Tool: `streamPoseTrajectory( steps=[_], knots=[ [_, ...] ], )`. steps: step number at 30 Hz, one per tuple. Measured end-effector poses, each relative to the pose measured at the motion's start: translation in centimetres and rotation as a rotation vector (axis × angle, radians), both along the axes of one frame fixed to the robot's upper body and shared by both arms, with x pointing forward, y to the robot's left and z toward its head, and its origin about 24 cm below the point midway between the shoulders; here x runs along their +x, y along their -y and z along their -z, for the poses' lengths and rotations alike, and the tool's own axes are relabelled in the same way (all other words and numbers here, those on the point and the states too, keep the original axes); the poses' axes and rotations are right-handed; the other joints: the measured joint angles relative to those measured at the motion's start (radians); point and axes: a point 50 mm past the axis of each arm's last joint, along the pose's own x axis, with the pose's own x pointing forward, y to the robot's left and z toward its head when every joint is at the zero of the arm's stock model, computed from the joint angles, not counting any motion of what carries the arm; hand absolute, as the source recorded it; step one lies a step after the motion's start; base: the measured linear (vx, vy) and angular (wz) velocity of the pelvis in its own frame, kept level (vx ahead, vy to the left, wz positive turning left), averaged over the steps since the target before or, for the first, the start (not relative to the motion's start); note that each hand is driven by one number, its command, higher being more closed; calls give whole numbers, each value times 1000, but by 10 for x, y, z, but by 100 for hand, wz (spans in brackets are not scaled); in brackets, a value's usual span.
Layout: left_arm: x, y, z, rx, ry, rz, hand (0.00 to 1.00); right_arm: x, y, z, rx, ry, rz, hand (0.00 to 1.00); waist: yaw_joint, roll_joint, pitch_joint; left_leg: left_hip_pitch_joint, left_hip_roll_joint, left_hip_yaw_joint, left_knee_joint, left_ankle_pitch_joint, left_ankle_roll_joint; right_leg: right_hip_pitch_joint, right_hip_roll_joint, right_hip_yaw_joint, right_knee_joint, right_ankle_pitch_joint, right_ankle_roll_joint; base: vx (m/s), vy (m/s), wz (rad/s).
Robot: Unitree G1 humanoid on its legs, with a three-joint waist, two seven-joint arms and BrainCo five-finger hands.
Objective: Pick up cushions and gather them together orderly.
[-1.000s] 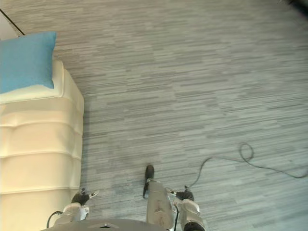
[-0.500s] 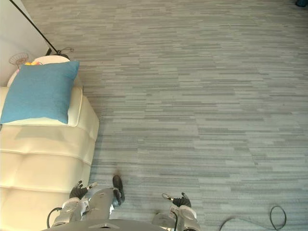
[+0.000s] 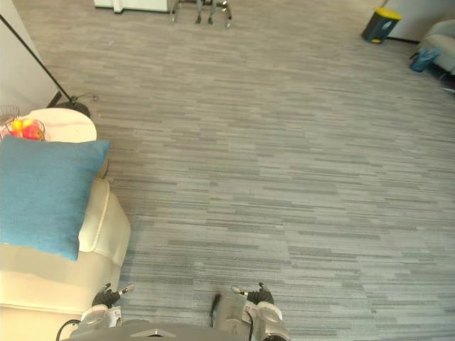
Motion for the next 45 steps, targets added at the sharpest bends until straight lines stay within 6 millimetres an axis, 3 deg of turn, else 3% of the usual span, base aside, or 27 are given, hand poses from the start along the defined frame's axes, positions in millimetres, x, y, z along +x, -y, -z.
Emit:
streamPoseTrajectory(
  steps=[1,2,3,6,9,10,11,13,16,17,19,21,22,24,26,27,28,29,30,32,33,35,38,40,41,42,45],
  knots=[
    [0,-1,0,-1,0,-12,0,-2,0,1,3,-4,10,0,0,-4,0,5,-1,-17,-1,-11,-11,5,4,30,-69,39,11,376,-292,78],
    [-2,-2,1,-5,-3,-33,0,-4,2,1,6,-6,25,0,0,-5,3,22,1,-50,1,-34,-26,19,11,80,-114,136,27,395,-318,87],
    [-4,4,2,-29,-9,-68,0,-3,6,0,-5,1,29,0,-3,27,3,56,30,-109,2,-67,-17,35,43,82,-39,158,24,386,-302,81],
    [-7,18,4,-77,-8,-119,0,-1,13,-3,-22,14,41,0,15,66,1,49,61,-164,69,-50,-25,21,43,33,92,40,-9,352,-236,52],
    [-4,17,2,-78,12,-135,0,-4,16,-2,-29,5,46,0,1,78,-13,-128,93,-217,408,9,-98,80,0,-82,125,-25,-29,308,-248,106],
    [-3,16,2,-77,20,-146,0,-5,17,-2,-34,-2,40,0,14,82,-11,-222,142,-174,600,75,-107,144,-4,-130,95,-40,-45,277,-167,92],
    [-2,15,1,-81,24,-157,0,-7,16,-1,-32,-15,34,0,29,82,-11,-257,176,-110,666,71,-99,187,-3,-158,62,-43,-50,393,-170,105],
    [-2,14,1,-76,24,-138,0,-10,15,1,-27,-30,33,0,28,81,-10,-288,196,1,613,53,-81,277,-9,-214,-29,-29,-42,270,-76,74],
    [0,13,1,-68,25,-113,0,-8,14,2,-23,-40,25,0,26,81,-11,-302,170,131,336,55,-80,337,-26,-283,-103,-10,-21,179,47,65],
    [1,14,0,-64,26,-91,0,-9,14,2,-24,-41,26,0,22,82,-12,-312,151,203,169,151,-44,348,-35,-325,-116,-7,0,257,141,101],
    [3,8,-1,-43,30,-72,0,-9,9,4,-8,-47,23,0,25,44,-14,-301,85,259,75,215,-54,365,-83,-371,-151,10,26,199,143,106],
    [8,0,-3,-19,42,-50,0,-12,1,6,10,-64,13,0,32,9,-4,-304,36,293,28,236,-24,406,-105,-443,-201,30,42,156,160,109],
    [8,-2,-3,-16,41,-49,0,-12,0,6,13,-66,11,0,35,5,-3,-301,28,283,27,234,-15,415,-109,-450,-199,30,41,185,154,82],
    [5,-3,-2,-17,30,-57,0,-11,-2,7,19,-68,6,0,37,4,-3,-243,1,266,9,216,16,454,-139,-451,-130,30,41,157,131,50],
    [1,-3,0,-20,16,-64,0,-11,-1,6,14,-63,3,0,32,7,-4,-192,-18,240,-18,206,29,446,-187,-451,28,30,41,79,106,47],
    [-2,-4,0,-22,8,-61,0,-13,0,7,11,-69,4,0,24,0,-7,-172,-37,195,-28,187,42,416,-237,-446,180,31,42,42,99,94],
    [-2,-5,0,-23,7,-51,0,-17,0,8,18,-71,12,0,14,-23,-8,-161,-64,138,-24,171,54,364,-299,-399,359,79,39,54,88,112],
    [-2,-7,0,-19,3,-48,0,-18,0,7,13,-66,10,0,9,-25,-9,-154,-70,108,-22,168,57,330,-311,-364,428,118,28,173,60,150],
    [-2,-10,0,-11,1,-44,0,-17,2,6,5,-57,11,0,1,-22,-6,-144,-71,35,-20,163,65,254,-284,-244,575,73,34,208,32,141],
    [1,-9,-1,-15,4,-45,0,-17,2,5,1,-39,13,0,2,-24,-7,-126,-67,-55,-24,153,72,182,-185,-147,622,-41,44,164,6,153],
    [2,-8,-1,-18,5,-46,0,-19,1,5,4,-39,15,0,2,-23,-6,-126,-67,-82,-26,154,75,164,-159,-128,604,-64,39,123,-52,142],
    [1,-7,0,-27,5,-63,0,-16,-2,4,14,-19,27,0,6,-16,-5,-94,-69,-170,-33,139,78,112,-91,-123,397,-106,24,185,-118,119],
    [-2,-6,1,-45,7,-118,0,-14,-3,3,16,-8,28,0,4,-13,-6,-85,-61,-245,-24,107,51,91,-14,-26,78,-53,1,200,-166,78],
    [-3,-6,1,-51,6,-143,0,-14,-3,2,20,-2,36,0,1,-13,-7,-86,-54,-282,-1,75,28,97,15,20,-39,4,-12,314,-298,71],
    [-4,-8,1,-51,7,-158,0,-18,-9,4,39,-11,47,0,2,-26,-16,-91,-58,-293,28,42,11,115,12,33,-86,43,-21,505,-498,80],
    [-7,-4,3,-63,-2,-175,0,-19,-5,4,32,-9,54,0,7,-18,-21,-75,-26,-287,62,5,-25,129,20,-3,-44,110,-32,438,-423,63],
    [-8,10,4,-96,-6,-171,0,-18,3,2,9,-1,52,0,-14,26,-41,-76,47,-205,71,15,-64,149,30,-112,28,17,-64,355,-261,87]
  ],
)
